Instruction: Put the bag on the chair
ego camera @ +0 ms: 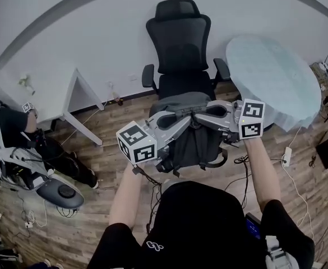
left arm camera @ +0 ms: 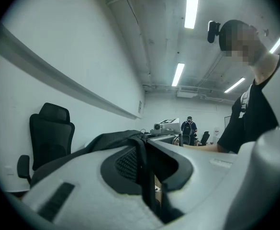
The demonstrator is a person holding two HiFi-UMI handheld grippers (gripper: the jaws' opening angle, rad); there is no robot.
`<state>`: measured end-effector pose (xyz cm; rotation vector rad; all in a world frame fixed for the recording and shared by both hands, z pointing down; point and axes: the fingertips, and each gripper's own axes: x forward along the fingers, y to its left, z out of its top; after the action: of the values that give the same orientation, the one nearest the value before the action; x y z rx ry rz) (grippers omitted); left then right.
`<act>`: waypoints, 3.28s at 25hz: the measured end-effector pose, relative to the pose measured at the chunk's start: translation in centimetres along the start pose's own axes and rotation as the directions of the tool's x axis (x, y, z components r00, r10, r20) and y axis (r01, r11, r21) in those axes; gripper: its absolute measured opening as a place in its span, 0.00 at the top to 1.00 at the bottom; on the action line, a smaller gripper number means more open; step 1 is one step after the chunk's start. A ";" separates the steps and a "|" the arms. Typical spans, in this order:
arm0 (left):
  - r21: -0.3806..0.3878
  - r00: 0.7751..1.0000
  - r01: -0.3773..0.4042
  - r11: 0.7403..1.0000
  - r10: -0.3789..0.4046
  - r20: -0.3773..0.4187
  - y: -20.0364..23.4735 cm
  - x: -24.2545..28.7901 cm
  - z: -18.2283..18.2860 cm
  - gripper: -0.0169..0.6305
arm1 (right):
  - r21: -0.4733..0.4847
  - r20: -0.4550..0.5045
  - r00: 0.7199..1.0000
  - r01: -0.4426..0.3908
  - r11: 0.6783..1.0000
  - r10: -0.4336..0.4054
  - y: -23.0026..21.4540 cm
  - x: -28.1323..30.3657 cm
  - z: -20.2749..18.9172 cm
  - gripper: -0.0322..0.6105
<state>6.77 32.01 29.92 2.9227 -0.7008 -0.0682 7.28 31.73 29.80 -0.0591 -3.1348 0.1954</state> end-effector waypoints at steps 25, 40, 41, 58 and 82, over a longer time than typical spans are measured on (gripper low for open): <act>-0.153 0.995 0.093 0.984 -0.098 -0.024 27.7 10.4 -0.1 0.93 | 0.061 -0.019 0.999 0.047 0.997 -0.046 -29.6 2.2 -0.1 0.89; -0.249 0.977 0.200 0.948 -0.212 -0.022 49.1 15.7 -1.6 0.93 | 0.295 -0.103 0.963 0.270 0.916 -0.251 -51.1 6.1 -2.1 0.89; -0.258 0.978 0.200 0.945 -0.208 -0.005 50.1 15.9 -1.4 0.93 | 0.303 -0.108 0.959 0.282 0.910 -0.261 -52.1 6.3 -2.0 0.89; -0.374 0.992 0.119 0.920 -0.130 -0.004 59.7 18.7 -4.2 0.93 | 0.390 -0.153 0.947 0.319 0.864 -0.281 -62.1 7.5 -5.0 0.89; -0.570 0.966 -0.234 0.788 0.120 -0.229 80.3 28.4 -15.5 0.93 | 0.484 -0.366 0.853 0.516 0.707 -0.372 -84.7 6.2 -16.1 0.90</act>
<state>-2.75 -49.90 56.30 2.2166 -0.7548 0.0012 -2.10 -50.00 56.28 0.6266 -2.5980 1.0110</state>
